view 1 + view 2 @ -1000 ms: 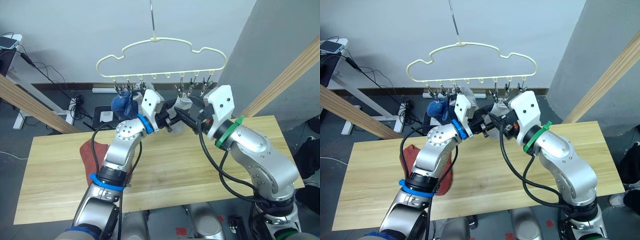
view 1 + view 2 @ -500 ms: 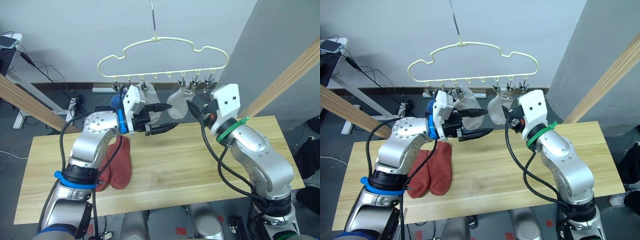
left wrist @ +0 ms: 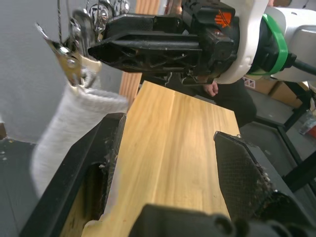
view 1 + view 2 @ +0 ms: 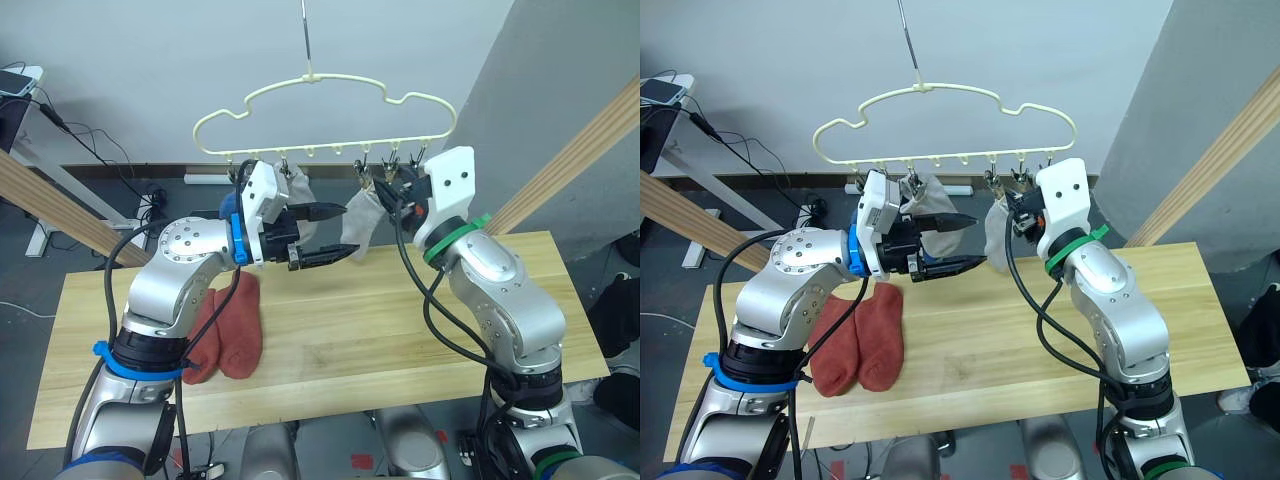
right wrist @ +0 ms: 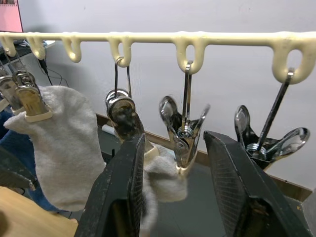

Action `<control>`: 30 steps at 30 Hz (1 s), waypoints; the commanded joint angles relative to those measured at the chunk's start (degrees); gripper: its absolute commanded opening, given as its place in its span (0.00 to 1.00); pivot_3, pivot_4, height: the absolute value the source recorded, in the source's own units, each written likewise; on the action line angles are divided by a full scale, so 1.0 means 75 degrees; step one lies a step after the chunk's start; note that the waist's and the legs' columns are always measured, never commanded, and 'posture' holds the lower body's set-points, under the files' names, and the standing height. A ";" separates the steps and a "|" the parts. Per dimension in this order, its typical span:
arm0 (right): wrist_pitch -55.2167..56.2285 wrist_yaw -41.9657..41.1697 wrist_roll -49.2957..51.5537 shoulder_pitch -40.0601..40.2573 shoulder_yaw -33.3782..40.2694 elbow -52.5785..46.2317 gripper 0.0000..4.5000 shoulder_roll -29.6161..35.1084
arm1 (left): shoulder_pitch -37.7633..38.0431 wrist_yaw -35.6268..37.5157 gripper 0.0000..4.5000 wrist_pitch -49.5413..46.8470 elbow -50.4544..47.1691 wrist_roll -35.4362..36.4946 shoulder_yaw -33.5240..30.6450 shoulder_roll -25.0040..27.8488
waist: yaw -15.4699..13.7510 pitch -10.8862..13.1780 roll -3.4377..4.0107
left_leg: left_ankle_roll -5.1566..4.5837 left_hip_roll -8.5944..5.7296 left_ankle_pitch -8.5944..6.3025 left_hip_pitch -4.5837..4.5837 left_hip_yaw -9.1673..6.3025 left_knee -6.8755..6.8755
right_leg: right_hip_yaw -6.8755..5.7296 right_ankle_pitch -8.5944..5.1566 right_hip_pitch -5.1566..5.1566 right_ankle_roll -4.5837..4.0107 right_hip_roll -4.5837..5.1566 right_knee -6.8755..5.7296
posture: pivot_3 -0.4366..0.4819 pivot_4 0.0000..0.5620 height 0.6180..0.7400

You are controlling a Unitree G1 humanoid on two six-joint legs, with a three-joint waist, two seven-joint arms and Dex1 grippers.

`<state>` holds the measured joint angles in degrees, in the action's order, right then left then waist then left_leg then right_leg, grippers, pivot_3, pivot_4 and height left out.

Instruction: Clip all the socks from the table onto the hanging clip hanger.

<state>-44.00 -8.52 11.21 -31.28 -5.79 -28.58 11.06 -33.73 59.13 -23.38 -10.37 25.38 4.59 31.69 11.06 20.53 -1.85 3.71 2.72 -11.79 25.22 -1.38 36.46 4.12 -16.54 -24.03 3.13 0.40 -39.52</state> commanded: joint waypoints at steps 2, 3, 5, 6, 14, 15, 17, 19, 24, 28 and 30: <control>0.0344 -0.0053 -0.0078 -0.0143 -0.0002 -0.0141 0.44 -0.0076 | -0.0073 -0.0051 0.72 0.0036 -0.0289 0.0065 -0.0073 0.0017 | -0.0002 0.0000 0.0000 | 0.0000 0.0000 0.0000 0.0001 0.0000 0.0000 | 0.0000 0.0000 -0.0001 0.0000 0.0000 -0.0001 | 0.16 0.58 0.93; 0.0377 -0.0073 -0.0097 -0.0138 -0.0025 -0.0133 0.44 -0.0080 | -0.0071 -0.0055 0.72 0.0036 -0.0289 0.0063 -0.0073 0.0019 | -0.0002 0.0000 0.0000 | 0.0000 0.0000 0.0000 0.0001 0.0000 0.0000 | 0.0000 0.0000 -0.0002 0.0000 0.0000 -0.0001 | 0.16 0.58 0.93; 0.0443 -0.0094 -0.0139 -0.0147 -0.0073 -0.0096 0.44 -0.0109 | -0.0068 -0.0059 0.72 0.0045 -0.0281 0.0047 -0.0064 0.0025 | -0.0002 0.0000 0.0000 | 0.0000 0.0000 0.0000 0.0001 0.0000 0.0000 | 0.0000 0.0000 -0.0002 -0.0001 0.0000 -0.0001 | 0.16 0.58 0.93; 0.0477 -0.0103 -0.0159 -0.0162 -0.0090 -0.0064 0.44 -0.0131 | -0.0073 -0.0054 0.72 0.0048 -0.0275 0.0043 -0.0055 0.0028 | -0.0001 0.0000 0.0000 | 0.0000 0.0000 0.0000 0.0001 0.0000 0.0000 | 0.0000 0.0000 -0.0002 -0.0001 0.0000 -0.0002 | 0.16 0.58 0.93; 0.0722 -0.0054 -0.0284 -0.0326 -0.0164 0.0245 0.44 -0.0307 | -0.0056 -0.0084 0.72 0.0090 -0.0252 0.0021 -0.0031 0.0027 | -0.0001 0.0000 0.0000 | 0.0000 0.0000 0.0001 0.0001 -0.0001 0.0003 | -0.0001 0.0001 -0.0003 -0.0001 0.0000 -0.0011 | 0.16 0.57 0.93; 0.0719 0.0008 -0.0315 -0.0348 -0.0147 0.0266 0.44 -0.0358 | -0.0060 -0.0096 0.72 0.0101 -0.0239 0.0015 -0.0031 0.0021 | -0.0001 0.0000 0.0000 | 0.0000 0.0000 0.0001 0.0001 -0.0001 0.0003 | 0.0000 0.0001 -0.0003 -0.0001 0.0000 -0.0011 | 0.16 0.57 0.93; 0.0685 0.0119 -0.0377 -0.0366 -0.0112 0.0269 0.44 -0.0436 | -0.0065 -0.0109 0.72 0.0107 -0.0228 0.0014 -0.0032 0.0012 | -0.0001 0.0000 0.0000 | 0.0000 0.0000 0.0001 0.0001 -0.0001 0.0004 | 0.0000 0.0001 -0.0003 -0.0001 0.0000 -0.0013 | 0.16 0.57 0.93; 0.0618 0.0300 -0.0464 -0.0360 -0.0050 0.0203 0.44 -0.0543 | -0.0063 -0.0119 0.72 0.0115 -0.0217 0.0028 -0.0041 -0.0006 | -0.0001 0.0000 0.0000 | 0.0001 0.0000 0.0001 0.0001 -0.0002 0.0005 | -0.0001 0.0001 -0.0004 -0.0001 0.0001 -0.0017 | 0.16 0.57 0.93; 0.0431 0.0607 -0.0561 -0.0363 0.0059 -0.0003 0.44 -0.0783 | -0.0130 -0.0198 0.72 0.0075 -0.0192 0.0092 -0.0091 -0.0102 | -0.0001 0.0000 0.0000 | 0.0001 0.0000 0.0001 0.0001 -0.0002 0.0018 | 0.0000 0.0001 -0.0004 -0.0001 0.0001 -0.0029 | 0.16 0.57 0.93; 0.0122 0.0911 -0.0619 -0.0269 0.0166 -0.0183 0.44 -0.0961 | -0.0189 -0.0255 0.72 0.0028 -0.0184 0.0114 -0.0113 -0.0151 | 0.0002 0.0000 0.0000 | 0.0001 0.0000 0.0001 0.0002 -0.0003 0.0031 | 0.0000 0.0001 -0.0005 -0.0001 0.0001 -0.0047 | 0.16 0.57 0.93; 0.0014 0.1006 -0.0659 -0.0253 0.0193 -0.0238 0.44 -0.1011 | -0.0202 -0.0266 0.72 0.0035 -0.0172 0.0117 -0.0115 -0.0155 | 0.0002 -0.0001 0.0000 | 0.0001 0.0000 0.0001 0.0002 -0.0005 0.0033 | -0.0001 0.0001 -0.0006 -0.0001 0.0001 -0.0053 | 0.15 0.57 0.93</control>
<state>-43.70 -1.98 6.72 -33.02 -5.44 -26.92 3.82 -34.48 57.20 -23.42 -10.37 25.46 4.61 30.67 11.08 20.52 -1.84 3.72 2.72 -11.78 25.23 -1.41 36.73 4.11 -16.53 -24.07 3.12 0.40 -39.93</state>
